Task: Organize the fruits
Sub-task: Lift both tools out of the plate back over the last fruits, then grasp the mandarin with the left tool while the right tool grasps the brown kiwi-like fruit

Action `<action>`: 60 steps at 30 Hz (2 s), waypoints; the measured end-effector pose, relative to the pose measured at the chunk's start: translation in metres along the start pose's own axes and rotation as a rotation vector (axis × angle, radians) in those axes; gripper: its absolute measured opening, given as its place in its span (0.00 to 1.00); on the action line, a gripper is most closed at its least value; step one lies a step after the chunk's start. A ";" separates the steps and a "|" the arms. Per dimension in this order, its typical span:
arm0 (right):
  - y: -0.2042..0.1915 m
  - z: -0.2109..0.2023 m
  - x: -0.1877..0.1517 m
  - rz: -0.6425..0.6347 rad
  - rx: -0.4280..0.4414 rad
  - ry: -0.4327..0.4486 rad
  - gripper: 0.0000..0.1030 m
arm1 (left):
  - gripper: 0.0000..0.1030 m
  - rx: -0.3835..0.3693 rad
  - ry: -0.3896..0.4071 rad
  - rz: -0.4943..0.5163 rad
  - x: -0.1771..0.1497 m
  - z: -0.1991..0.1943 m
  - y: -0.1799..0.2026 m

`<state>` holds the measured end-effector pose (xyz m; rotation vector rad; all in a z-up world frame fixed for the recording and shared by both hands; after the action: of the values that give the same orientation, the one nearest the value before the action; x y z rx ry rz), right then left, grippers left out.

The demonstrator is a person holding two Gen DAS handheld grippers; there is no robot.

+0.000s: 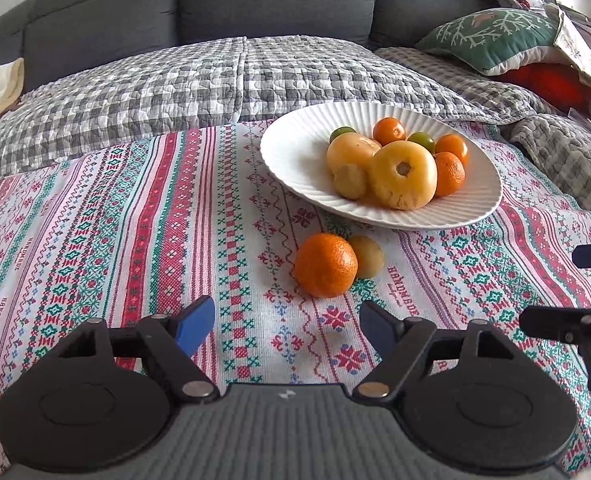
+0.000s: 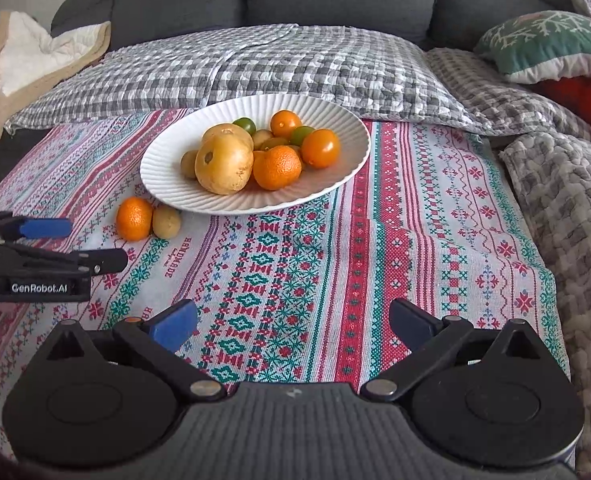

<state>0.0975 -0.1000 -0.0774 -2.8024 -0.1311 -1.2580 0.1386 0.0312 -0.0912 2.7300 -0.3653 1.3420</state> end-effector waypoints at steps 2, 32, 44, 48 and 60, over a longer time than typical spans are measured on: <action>-0.004 0.003 -0.002 -0.040 0.003 0.000 0.99 | 0.73 -0.008 0.009 -0.007 0.002 0.003 0.004; -0.046 0.037 0.001 -0.072 0.101 0.086 0.93 | 0.33 -0.053 -0.044 -0.013 -0.003 -0.007 -0.014; -0.080 0.053 0.020 -0.111 0.136 0.126 0.56 | 0.29 -0.043 -0.039 -0.035 -0.007 -0.012 -0.025; -0.083 0.057 0.025 -0.090 0.129 0.137 0.44 | 0.31 -0.049 -0.031 -0.044 -0.008 -0.014 -0.027; -0.080 0.055 0.026 -0.068 0.145 0.142 0.19 | 0.57 -0.081 0.009 -0.057 -0.006 -0.010 -0.015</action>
<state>0.1471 -0.0140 -0.0923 -2.5979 -0.2997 -1.3964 0.1309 0.0488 -0.0888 2.6472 -0.3307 1.2959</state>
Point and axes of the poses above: each gripper's, at about its wrist camera, not at the fingertips, and z roughly the way its jaws point, y to its right, x to its top, the point moved 8 cm from there along z, roughly the way its jaws point, and after that the axes turned 6 degrees about y, right-handed, at the moved point
